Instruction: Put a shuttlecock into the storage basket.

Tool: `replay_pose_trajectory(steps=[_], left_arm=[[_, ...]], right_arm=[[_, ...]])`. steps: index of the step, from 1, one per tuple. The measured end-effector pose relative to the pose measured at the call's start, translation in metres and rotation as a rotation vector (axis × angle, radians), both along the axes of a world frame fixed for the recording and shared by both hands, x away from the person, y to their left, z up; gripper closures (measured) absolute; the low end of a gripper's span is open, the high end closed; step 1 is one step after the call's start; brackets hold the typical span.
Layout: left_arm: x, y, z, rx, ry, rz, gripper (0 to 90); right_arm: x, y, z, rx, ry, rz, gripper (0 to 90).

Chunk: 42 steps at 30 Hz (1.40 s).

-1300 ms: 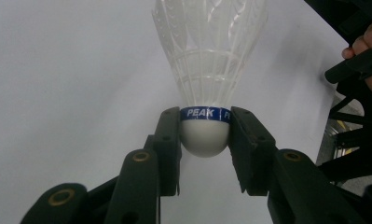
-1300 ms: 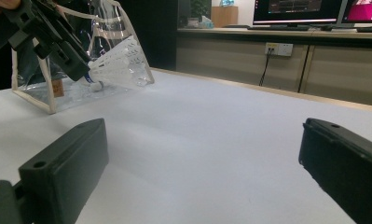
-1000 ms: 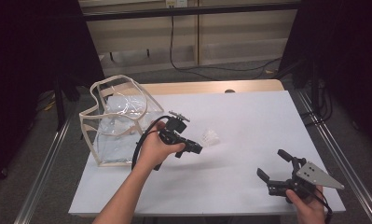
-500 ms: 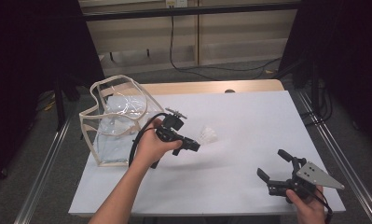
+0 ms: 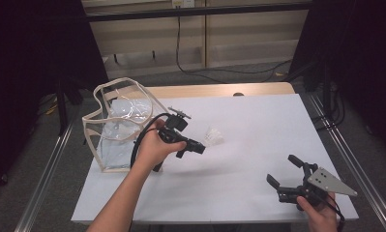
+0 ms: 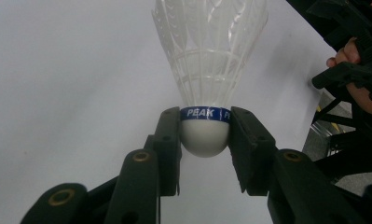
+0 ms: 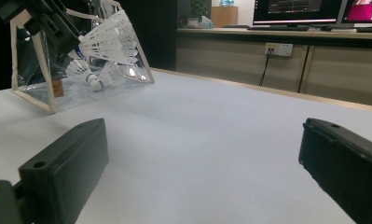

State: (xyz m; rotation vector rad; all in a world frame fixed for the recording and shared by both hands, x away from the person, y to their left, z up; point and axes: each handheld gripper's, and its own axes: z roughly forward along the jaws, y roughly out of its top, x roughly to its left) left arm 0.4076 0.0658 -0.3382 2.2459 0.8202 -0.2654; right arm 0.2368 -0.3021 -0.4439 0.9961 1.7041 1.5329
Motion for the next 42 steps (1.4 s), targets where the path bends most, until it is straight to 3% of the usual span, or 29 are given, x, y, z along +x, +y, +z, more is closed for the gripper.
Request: replay_pose_trajectory(steps=[3, 17, 42], left_arm=[[0.002, 0.002, 0.003, 0.005, 0.002, -0.012, 65.4], [0.005, 0.007, 0.018, -0.012, 0.004, 0.023, 65.4], [0.009, 0.019, 0.034, 0.009, -0.004, 0.025, 65.4]], right_arm=[[0.000, 0.000, 0.000, -0.001, -0.001, 0.001, 1.4], [0.000, 0.000, 0.000, -0.003, -0.001, 0.001, 1.4], [0.000, 0.000, 0.000, -0.001, 0.001, 0.001, 1.4]])
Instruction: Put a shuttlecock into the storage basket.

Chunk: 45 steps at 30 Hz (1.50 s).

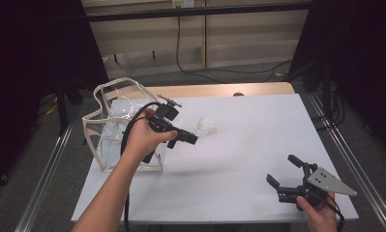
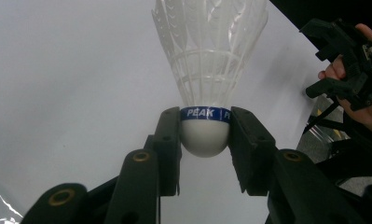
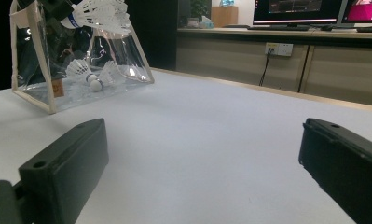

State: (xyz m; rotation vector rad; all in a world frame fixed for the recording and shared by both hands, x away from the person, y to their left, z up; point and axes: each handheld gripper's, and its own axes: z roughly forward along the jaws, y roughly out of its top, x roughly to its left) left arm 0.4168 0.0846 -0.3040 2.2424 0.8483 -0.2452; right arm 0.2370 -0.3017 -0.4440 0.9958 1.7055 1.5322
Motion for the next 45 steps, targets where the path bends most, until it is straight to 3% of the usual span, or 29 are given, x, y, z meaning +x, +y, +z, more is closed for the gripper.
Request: replay_pose_trajectory(steps=[16, 32, 45], left_arm=[[0.005, 0.005, 0.009, -0.003, 0.002, 0.031, 65.4], [0.004, 0.006, 0.023, -0.002, -0.005, 0.015, 65.4], [0.006, 0.008, 0.036, -0.004, -0.014, 0.029, 65.4]], right_arm=[[0.000, 0.000, 0.000, -0.002, -0.001, -0.001, 1.4], [0.000, 0.000, 0.000, -0.002, -0.001, 0.000, 1.4], [0.000, -0.001, 0.000, -0.001, -0.001, -0.001, 1.4]])
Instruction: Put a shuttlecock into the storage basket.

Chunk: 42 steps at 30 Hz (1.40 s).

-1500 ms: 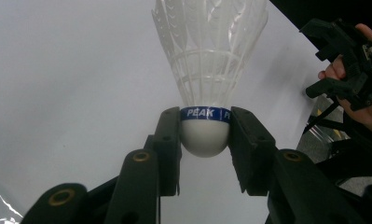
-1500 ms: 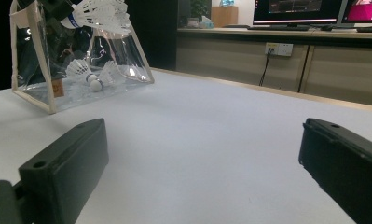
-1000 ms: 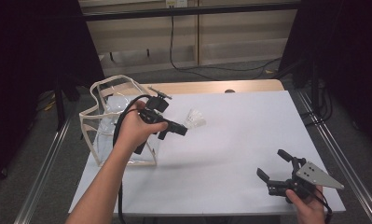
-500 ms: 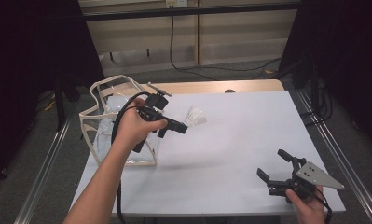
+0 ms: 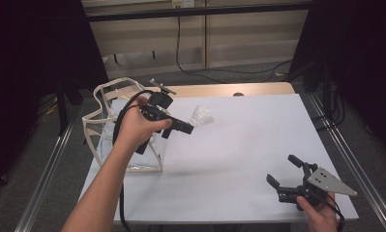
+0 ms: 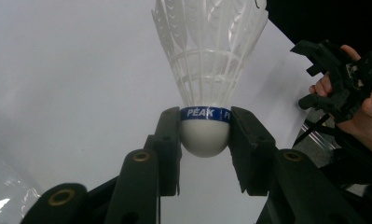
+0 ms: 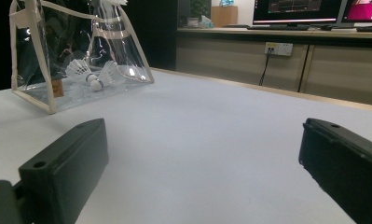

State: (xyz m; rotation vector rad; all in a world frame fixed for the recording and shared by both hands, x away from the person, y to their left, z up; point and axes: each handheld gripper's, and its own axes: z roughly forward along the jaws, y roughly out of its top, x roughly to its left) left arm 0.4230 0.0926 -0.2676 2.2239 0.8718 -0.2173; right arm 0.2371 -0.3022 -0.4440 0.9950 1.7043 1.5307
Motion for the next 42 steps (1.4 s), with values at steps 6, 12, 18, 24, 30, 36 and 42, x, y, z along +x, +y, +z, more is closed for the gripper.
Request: replay_pose_trajectory(steps=[6, 12, 18, 24, 30, 36, 42], left_arm=[[0.000, 0.001, 0.005, 0.003, 0.003, 0.002, 65.4], [0.000, 0.003, 0.013, 0.009, 0.001, 0.009, 65.4], [0.001, 0.007, 0.019, 0.001, 0.003, 0.017, 65.5], [0.003, 0.009, 0.022, -0.007, 0.006, 0.028, 65.4], [0.004, 0.011, 0.027, -0.008, 0.003, 0.031, 65.5], [0.004, 0.013, 0.033, -0.009, 0.002, 0.030, 65.4], [0.006, 0.017, 0.037, -0.008, 0.000, 0.039, 65.4]], right_arm=[[0.000, 0.000, 0.000, 0.002, 0.001, 0.001, 1.4], [0.000, 0.000, 0.000, 0.001, -0.001, 0.000, 1.4], [0.000, 0.001, 0.000, 0.002, -0.001, 0.002, 1.4], [0.000, 0.000, 0.000, 0.002, -0.001, -0.001, 1.4], [0.000, 0.000, 0.000, 0.000, -0.002, -0.001, 1.4], [0.000, 0.000, 0.000, 0.002, -0.001, 0.001, 1.4], [0.000, 0.000, 0.000, 0.002, -0.002, 0.000, 1.4]])
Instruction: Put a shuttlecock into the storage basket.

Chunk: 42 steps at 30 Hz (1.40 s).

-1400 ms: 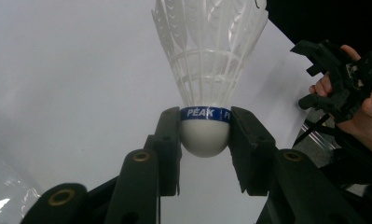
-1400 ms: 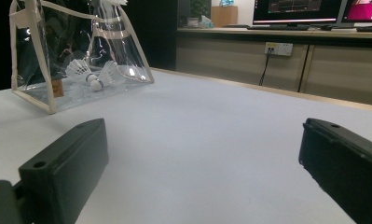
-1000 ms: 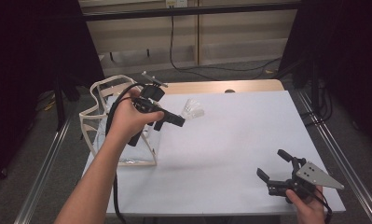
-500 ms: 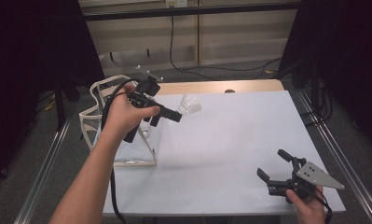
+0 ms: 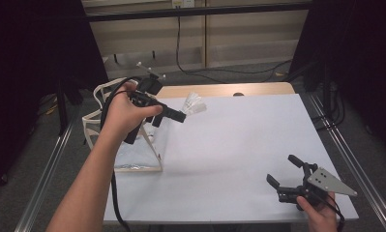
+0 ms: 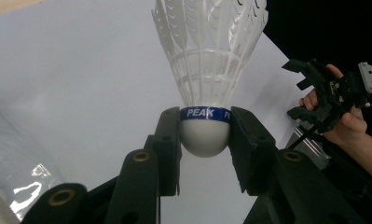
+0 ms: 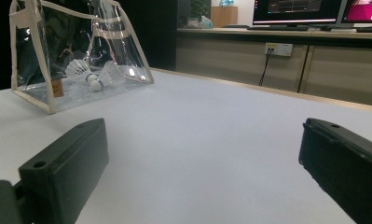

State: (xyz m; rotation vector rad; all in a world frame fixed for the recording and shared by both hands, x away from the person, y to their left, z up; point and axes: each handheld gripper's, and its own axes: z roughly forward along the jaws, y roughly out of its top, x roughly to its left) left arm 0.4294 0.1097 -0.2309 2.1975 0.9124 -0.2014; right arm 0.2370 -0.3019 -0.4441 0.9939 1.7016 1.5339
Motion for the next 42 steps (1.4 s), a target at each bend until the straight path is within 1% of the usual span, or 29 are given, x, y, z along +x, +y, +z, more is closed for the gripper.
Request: replay_pose_trajectory(steps=[3, 4, 5, 6, 9, 14, 15, 17, 18, 19, 26, 29, 30, 33, 38, 40, 41, 42], left_arm=[[0.000, 0.002, 0.001, -0.002, -0.002, 0.011, 65.4], [0.001, 0.003, 0.002, -0.001, -0.011, 0.014, 65.4], [0.001, 0.003, 0.003, 0.000, -0.012, 0.015, 65.4], [0.001, 0.003, 0.003, -0.006, -0.012, 0.023, 65.5], [0.002, 0.005, 0.006, 0.004, -0.021, 0.015, 65.4], [0.002, 0.009, 0.008, 0.001, -0.026, 0.022, 65.5], [0.003, 0.010, 0.009, 0.000, -0.022, 0.026, 65.4], [0.003, 0.011, 0.010, -0.005, -0.027, 0.038, 65.5], [0.003, 0.013, 0.010, -0.001, -0.028, 0.033, 65.4], [0.003, 0.013, 0.011, -0.002, -0.029, 0.043, 65.5], [0.004, 0.017, 0.014, -0.001, -0.038, 0.042, 65.5], [0.003, 0.018, 0.015, -0.004, -0.041, 0.063, 65.5], [0.004, 0.019, 0.016, 0.003, -0.044, 0.059, 65.4], [0.005, 0.023, 0.017, 0.005, -0.049, 0.062, 65.5], [0.006, 0.029, 0.017, 0.002, -0.054, 0.086, 65.5], [0.007, 0.032, 0.018, 0.009, -0.059, 0.098, 65.5], [0.007, 0.033, 0.018, 0.008, -0.055, 0.093, 65.5], [0.007, 0.034, 0.018, 0.003, -0.057, 0.104, 65.4]], right_arm=[[0.000, 0.000, 0.000, 0.000, 0.000, -0.001, 1.4], [0.000, 0.000, 0.000, 0.000, 0.000, -0.001, 1.4], [0.000, 0.000, 0.000, 0.001, 0.001, -0.001, 1.4], [0.000, 0.000, 0.000, 0.002, 0.000, 0.000, 1.4], [0.000, 0.000, 0.000, 0.001, 0.001, -0.001, 1.4], [0.000, 0.000, 0.000, 0.000, 0.000, -0.001, 1.4], [0.000, 0.000, 0.000, 0.000, 0.000, -0.001, 1.4], [0.000, 0.000, 0.000, 0.000, 0.000, -0.002, 1.4], [0.000, 0.000, 0.000, 0.000, -0.002, -0.001, 1.4], [0.000, 0.000, 0.000, 0.001, -0.001, 0.000, 1.4], [0.000, 0.000, 0.000, 0.000, 0.000, -0.001, 1.4], [0.000, 0.000, 0.000, 0.000, 0.000, -0.001, 1.4], [0.000, 0.000, 0.000, 0.000, 0.000, -0.001, 1.4], [0.000, 0.000, 0.000, -0.001, 0.002, -0.002, 1.4], [0.000, 0.000, 0.000, -0.001, 0.001, -0.001, 1.4], [-0.001, 0.000, 0.000, -0.001, 0.002, -0.001, 1.4], [-0.001, 0.000, 0.000, 0.000, 0.001, -0.001, 1.4], [-0.001, 0.000, 0.000, -0.001, 0.001, -0.001, 1.4]])
